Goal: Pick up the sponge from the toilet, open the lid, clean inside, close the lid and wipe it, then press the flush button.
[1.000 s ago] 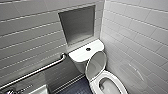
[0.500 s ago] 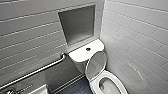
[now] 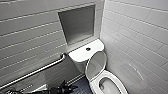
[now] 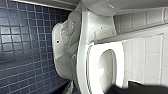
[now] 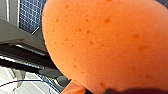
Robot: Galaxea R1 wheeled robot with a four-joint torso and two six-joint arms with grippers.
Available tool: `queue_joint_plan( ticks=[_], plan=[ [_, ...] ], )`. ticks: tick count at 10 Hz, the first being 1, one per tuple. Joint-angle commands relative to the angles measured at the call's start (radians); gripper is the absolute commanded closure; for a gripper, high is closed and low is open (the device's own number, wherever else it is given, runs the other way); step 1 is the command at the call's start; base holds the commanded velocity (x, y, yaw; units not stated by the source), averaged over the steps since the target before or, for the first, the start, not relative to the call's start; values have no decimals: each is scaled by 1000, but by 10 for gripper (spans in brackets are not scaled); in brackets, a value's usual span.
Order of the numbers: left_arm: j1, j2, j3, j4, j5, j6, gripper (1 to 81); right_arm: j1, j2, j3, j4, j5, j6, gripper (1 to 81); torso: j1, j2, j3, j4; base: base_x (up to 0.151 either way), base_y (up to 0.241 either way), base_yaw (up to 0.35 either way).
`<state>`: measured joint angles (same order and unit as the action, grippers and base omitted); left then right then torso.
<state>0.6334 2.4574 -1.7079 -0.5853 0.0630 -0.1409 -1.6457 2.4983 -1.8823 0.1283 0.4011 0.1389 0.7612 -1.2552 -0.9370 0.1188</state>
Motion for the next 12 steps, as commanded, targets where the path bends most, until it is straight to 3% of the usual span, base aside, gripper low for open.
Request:
queue_joint_plan(
  ticks=[1, 3, 5, 12],
  plan=[
    [-188, -24, 28, -112, 40, -6, 10, -24, -19, 33, -18, -71, -1, 811, 0, 0, 0, 0, 0, 0, 0],
    [-243, -12, 36, -148, -6, -22, 10, -26, -19, 28, -18, -71, -1, 811, 0, 0, 0, 0, 0, 0, 0],
    [-275, 15, 33, -172, -29, -103, 10, -26, -16, 25, -18, -70, -2, 811, 0, 0, -1, 0, 0, 0, 0],
    [-379, 157, -51, -186, -29, -128, 10, -36, -16, 39, -18, -68, -4, 811, 0, 1, -1, 0, 0, 0, 0]
  ],
)
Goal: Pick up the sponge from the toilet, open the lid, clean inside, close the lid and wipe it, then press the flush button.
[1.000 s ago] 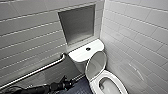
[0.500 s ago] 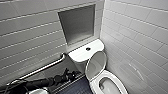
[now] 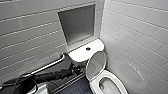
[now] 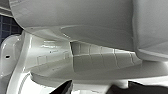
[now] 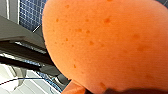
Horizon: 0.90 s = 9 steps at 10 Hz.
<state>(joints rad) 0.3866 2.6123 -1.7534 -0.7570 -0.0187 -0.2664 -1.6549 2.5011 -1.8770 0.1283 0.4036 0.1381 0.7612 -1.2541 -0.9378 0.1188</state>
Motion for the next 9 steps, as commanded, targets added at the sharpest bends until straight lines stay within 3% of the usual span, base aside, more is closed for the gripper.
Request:
queue_joint_plan(
  ticks=[1, 5, 6, 9],
  plan=[
    [-131, 23, -26, -13, 54, -4, 10, -27, -20, 30, -18, -71, -3, 811, 0, 0, 0, 0, 0, 0, 0],
    [-110, 69, -22, 10, 74, 1, 10, -29, -28, 44, -18, -58, -3, 811, 0, 0, 0, 0, 0, 0, 0],
    [-93, 63, 31, 19, 105, 4, 10, -24, -28, 47, -18, -58, -3, 811, 0, 0, 0, 0, 0, 0, 0],
    [-44, -20, 187, 97, 111, 6, 10, -20, -37, 78, -18, -58, -6, 811, 0, 1, 0, 0, 0, 0, 0]
  ],
)
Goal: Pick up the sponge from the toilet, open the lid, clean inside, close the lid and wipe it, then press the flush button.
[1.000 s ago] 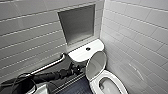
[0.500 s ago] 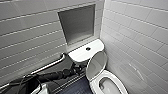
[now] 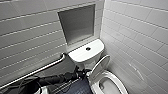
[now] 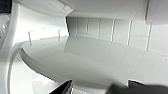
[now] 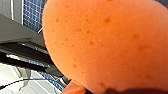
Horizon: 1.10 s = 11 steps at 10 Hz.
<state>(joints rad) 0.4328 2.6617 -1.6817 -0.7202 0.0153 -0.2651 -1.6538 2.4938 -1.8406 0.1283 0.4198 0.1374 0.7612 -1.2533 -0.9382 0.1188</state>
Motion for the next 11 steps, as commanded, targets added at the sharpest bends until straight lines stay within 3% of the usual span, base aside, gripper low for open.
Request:
queue_joint_plan(
  ticks=[1, 4, 6, 9, 11],
  plan=[
    [-47, -136, 158, 100, 98, 29, 10, -21, -39, 48, -16, -75, 1, 811, 0, 0, 0, 0, 0, 0, 0],
    [158, -364, 299, 359, 227, 85, 10, -19, -40, 40, -12, -75, 4, 811, 0, 0, 0, 0, 0, 0, 0],
    [367, -445, 379, 544, 290, 129, 10, -25, -42, 58, -6, -75, 5, 811, 0, 0, 0, 0, 0, 0, 0],
    [718, -497, 339, 749, 224, 173, 10, -31, -47, 74, -4, -62, 5, 811, 0, 0, 0, 0, 0, 0, 0],
    [870, -477, 265, 814, 195, 173, 10, -31, -79, 112, 1, -12, 13, 811, 0, 0, 0, 0, 0, 0, 0]
  ],
)
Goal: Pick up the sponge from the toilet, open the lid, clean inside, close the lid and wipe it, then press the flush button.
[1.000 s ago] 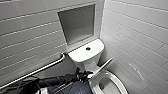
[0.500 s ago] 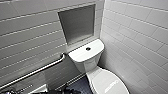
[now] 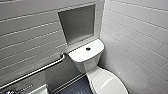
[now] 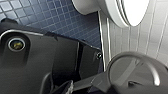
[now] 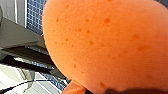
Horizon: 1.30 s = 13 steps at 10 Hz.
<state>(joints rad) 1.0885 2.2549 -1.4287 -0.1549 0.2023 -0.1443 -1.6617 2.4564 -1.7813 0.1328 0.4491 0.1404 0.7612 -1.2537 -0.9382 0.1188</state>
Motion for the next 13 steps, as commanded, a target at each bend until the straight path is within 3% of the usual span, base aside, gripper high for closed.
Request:
queue_joint_plan(
  ticks=[1, 2, 5, 8, 13],
  plan=[
    [259, -49, -30, 255, 8, 52, 10, -14, -69, 82, -7, -38, 42, 811, 0, 0, 0, 0, 0, 0, 0],
    [297, -15, -84, 256, 8, 52, 10, -2, -110, 120, -9, -23, 74, 811, 0, 0, 0, 0, 0, 0, 0],
    [370, 82, -185, 296, 8, 69, 10, 53, -245, 292, -16, 125, 119, 811, 0, 0, 1, 0, 0, 0, 0],
    [406, 170, -280, 317, 8, 69, 10, 187, -310, 441, -10, 131, 117, 811, 0, -1, 1, 0, 0, 0, 0],
    [443, 261, -423, 316, 8, 69, 10, 432, -274, 475, 70, 109, 139, 811, 0, -1, 1, 0, 0, 0, 0]
  ],
)
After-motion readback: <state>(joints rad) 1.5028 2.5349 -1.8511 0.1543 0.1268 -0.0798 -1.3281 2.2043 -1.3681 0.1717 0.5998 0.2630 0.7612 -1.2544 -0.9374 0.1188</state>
